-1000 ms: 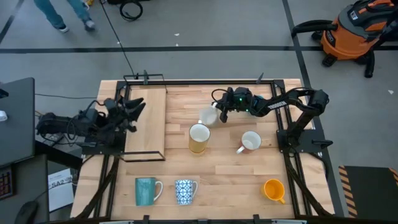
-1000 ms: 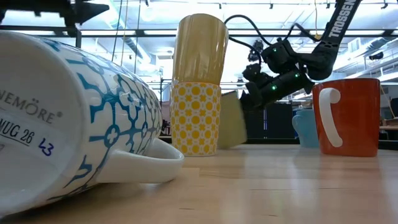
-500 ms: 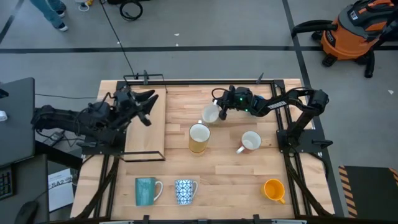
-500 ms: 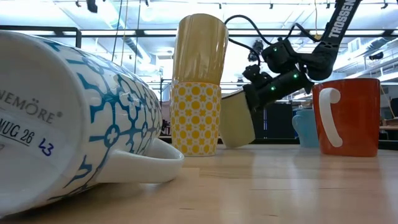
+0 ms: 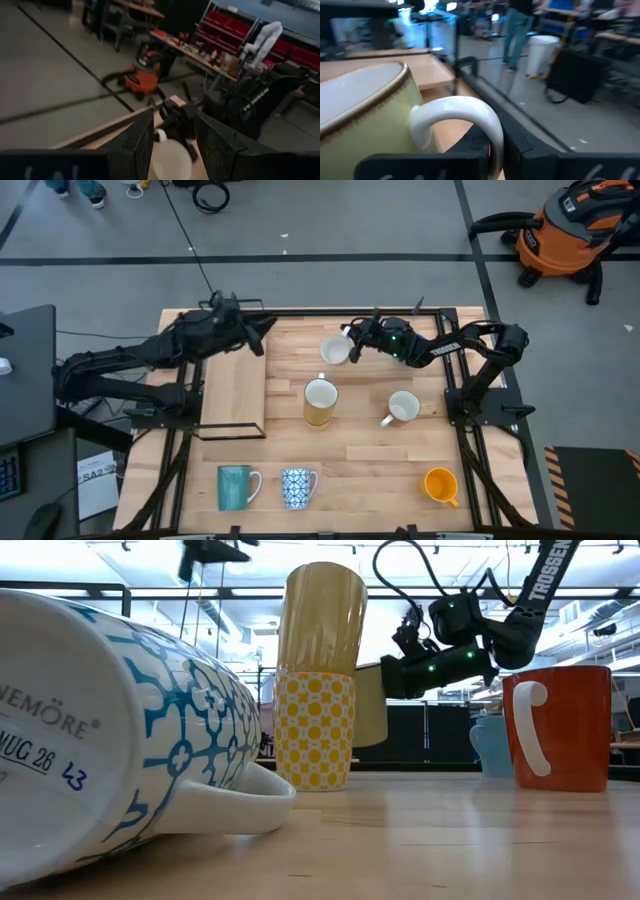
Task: Place coffee mugs
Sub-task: Put the light green mug on the shelf
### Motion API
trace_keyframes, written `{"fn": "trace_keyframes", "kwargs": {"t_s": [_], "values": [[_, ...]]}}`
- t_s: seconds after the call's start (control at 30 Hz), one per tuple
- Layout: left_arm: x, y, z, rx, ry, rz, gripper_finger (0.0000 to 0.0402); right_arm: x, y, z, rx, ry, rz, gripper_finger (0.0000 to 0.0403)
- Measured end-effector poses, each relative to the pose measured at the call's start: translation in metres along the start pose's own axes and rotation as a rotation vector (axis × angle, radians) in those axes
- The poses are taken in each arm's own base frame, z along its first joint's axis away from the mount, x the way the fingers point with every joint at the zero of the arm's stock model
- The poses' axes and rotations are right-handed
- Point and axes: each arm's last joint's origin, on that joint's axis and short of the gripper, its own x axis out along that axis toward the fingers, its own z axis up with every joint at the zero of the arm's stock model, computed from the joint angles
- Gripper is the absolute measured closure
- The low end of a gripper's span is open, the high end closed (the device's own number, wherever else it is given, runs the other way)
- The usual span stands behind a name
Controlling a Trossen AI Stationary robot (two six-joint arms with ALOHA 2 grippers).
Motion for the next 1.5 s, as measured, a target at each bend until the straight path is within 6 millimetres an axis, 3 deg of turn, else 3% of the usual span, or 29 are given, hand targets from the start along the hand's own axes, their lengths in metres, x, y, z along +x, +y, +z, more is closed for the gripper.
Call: {"fn": "trace_keyframes", "kwargs": {"t_s": [0.37,0.57,0.83,1.5], "values": [[0.066,0.030,-0.017,-0.144,0.191,0.027,0.0253,-0.001,-0.006,0.006,0.009,-0.053,-0.186,0.0374],[0.092,0.045,-0.036,-0.213,0.284,0.065,0.0253,-0.001,-0.008,0.009,0.016,-0.072,-0.245,0.0374],[0.123,0.050,-0.058,-0.274,0.307,0.039,0.0253,-0.001,-0.008,0.009,0.017,-0.071,-0.259,0.0374],[0.156,0.051,-0.096,-0.363,0.356,0.018,0.0253,-0.001,-0.008,0.009,0.018,-0.077,-0.259,0.0373]]}}
